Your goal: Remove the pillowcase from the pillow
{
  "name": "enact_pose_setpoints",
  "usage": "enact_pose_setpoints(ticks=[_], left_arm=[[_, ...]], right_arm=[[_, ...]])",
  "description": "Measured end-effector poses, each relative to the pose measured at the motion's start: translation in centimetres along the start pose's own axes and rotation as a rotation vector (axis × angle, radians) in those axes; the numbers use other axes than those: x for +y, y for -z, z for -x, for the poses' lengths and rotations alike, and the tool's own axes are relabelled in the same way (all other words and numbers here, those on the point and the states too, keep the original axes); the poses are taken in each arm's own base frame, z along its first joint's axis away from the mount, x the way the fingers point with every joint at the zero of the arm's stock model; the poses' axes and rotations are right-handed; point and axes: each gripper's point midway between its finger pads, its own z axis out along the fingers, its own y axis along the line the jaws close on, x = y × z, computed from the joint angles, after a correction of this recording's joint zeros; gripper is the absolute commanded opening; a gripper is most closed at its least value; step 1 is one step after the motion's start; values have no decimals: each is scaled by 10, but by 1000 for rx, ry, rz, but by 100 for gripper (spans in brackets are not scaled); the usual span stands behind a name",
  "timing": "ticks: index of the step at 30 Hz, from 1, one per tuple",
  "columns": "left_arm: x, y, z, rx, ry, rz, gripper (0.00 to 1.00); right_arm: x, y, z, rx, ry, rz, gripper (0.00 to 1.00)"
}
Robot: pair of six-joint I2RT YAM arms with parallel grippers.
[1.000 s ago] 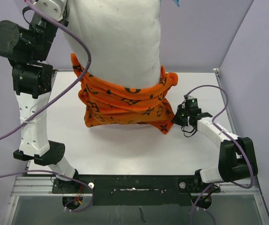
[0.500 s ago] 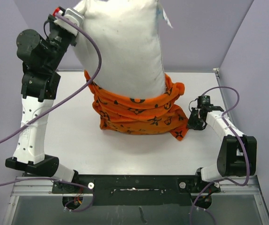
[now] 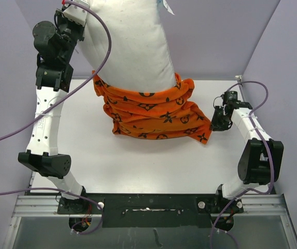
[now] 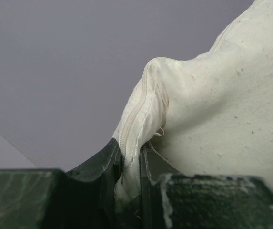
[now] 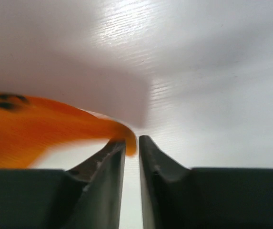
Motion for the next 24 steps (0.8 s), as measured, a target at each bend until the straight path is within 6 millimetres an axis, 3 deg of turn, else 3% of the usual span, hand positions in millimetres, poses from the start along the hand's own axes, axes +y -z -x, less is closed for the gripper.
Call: enact_pose_setpoints(ticks=[3, 6, 9, 12, 14, 16, 17, 19, 24], left_arm=[[10, -2, -14, 30, 22, 33, 0], [21, -1, -30, 64, 50, 62, 0], [35, 1, -55, 115, 73, 108, 0], [62, 9, -77, 165, 85, 190, 0], [77, 14, -83, 184, 91, 238, 0], [86, 19, -87, 203, 120, 270, 0], [88, 21, -88, 215, 141, 279, 0], [88, 24, -88, 230, 183, 284, 0], [81, 26, -84, 232, 240, 277, 0]], right_arm=[[-1, 17, 11, -94, 19, -29, 42], [8, 51, 20, -249, 84, -64, 51], [50, 94, 23, -427, 196, -14, 63], [95, 122, 12, -541, 305, 56, 74], [131, 130, -6, -581, 406, 101, 79], [165, 128, -28, -590, 514, 132, 95], [183, 125, -43, -591, 577, 145, 99], [218, 113, -75, -584, 694, 172, 98], [275, 91, -136, -591, 864, 231, 98]])
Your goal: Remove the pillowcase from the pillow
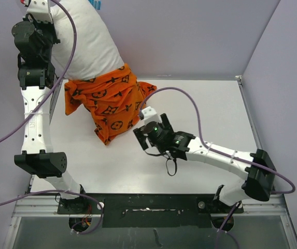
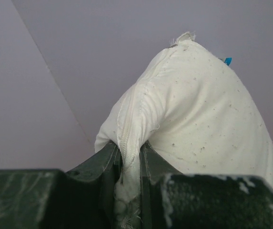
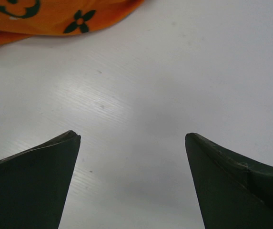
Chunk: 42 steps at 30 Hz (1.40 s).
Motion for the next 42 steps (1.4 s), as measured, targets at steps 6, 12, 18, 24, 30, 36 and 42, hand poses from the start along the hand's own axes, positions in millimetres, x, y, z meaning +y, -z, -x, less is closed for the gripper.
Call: enact_pose_setpoints(ticks=[6, 12, 18, 24, 30, 36, 42], left_arm=[[-8, 18, 2, 5, 15, -22, 0], [-10, 27, 11, -11, 20, -34, 0], [-11, 28, 11, -6, 24, -41, 0], [-13, 34, 18, 3, 35, -57, 0], [-16, 42, 28, 8, 54, -79, 0], [-20, 49, 34, 15, 66, -100, 0], [-28, 53, 39, 17, 81, -119, 0]], right_arm=[[97, -33, -3, 7, 127, 68, 98], [169, -79, -5, 20, 150, 74, 99], [171, -131, -25, 76, 140, 14, 94], [156, -171, -13, 73, 66, -37, 88], [157, -188, -5, 50, -7, -26, 87], [170, -188, 1, 19, -84, 0, 82], [183, -188, -9, -71, -175, 3, 81]])
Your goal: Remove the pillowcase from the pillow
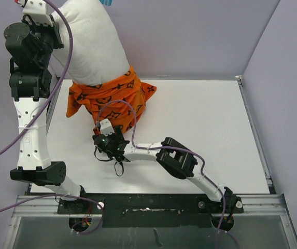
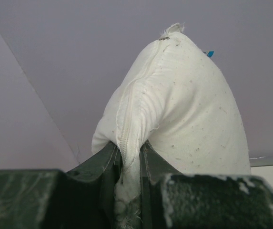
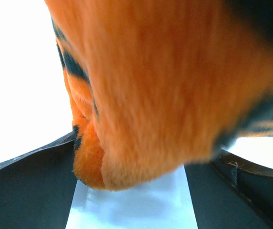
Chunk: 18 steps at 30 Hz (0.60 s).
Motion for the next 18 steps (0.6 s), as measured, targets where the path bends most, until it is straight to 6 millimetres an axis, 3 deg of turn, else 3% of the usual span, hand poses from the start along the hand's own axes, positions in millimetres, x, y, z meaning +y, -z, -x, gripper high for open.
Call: enact_pose_setpoints(ticks=[7, 10, 16, 18], left_arm=[[-12, 6, 8, 0, 6, -28, 0], [-13, 9, 10, 3, 6, -33, 0], [-13, 12, 11, 10, 5, -34, 0], [-13, 12, 13, 7, 2, -33, 0]], right_arm=[[1, 3, 10, -64, -103, -51, 66], [-1, 0, 18, -88, -136, -65, 48], [-9, -3, 21, -104, -165, -93, 2], [-13, -3, 17, -106, -150, -97, 0]])
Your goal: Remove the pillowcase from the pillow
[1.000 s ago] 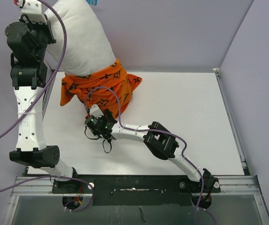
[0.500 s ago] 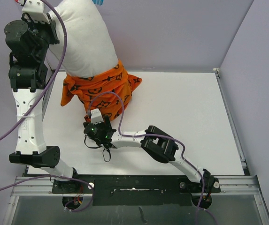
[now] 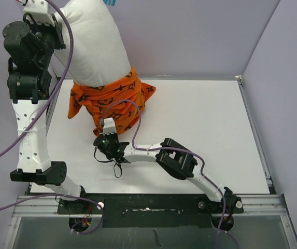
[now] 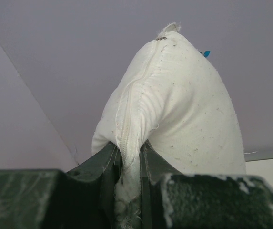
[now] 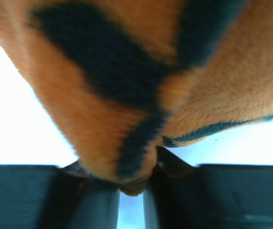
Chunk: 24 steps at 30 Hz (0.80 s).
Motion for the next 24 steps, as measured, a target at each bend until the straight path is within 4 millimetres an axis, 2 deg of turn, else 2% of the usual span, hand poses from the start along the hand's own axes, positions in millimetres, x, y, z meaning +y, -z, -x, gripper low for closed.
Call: enact_pose_setpoints(ticks=[2, 5, 10, 15, 20, 24], left_arm=[[0, 0, 1, -3, -9, 0, 0], [1, -1, 2, -5, -34, -1, 0], [7, -12, 3, -8, -71, -6, 0], [27, -24, 7, -23, -92, 9, 0], [49, -27, -3, -1, -116, 25, 0], [73, -35, -19, 31, -129, 57, 0]], right_arm=[[-13, 6, -8, 7, 29, -9, 0], [-45, 26, -14, 17, 73, -39, 0], [-123, 79, -16, 19, 79, -122, 0], [-191, 125, -35, 59, -43, -252, 0], [-240, 173, -63, 103, -191, -452, 0], [-279, 215, -71, 101, -117, -586, 0]])
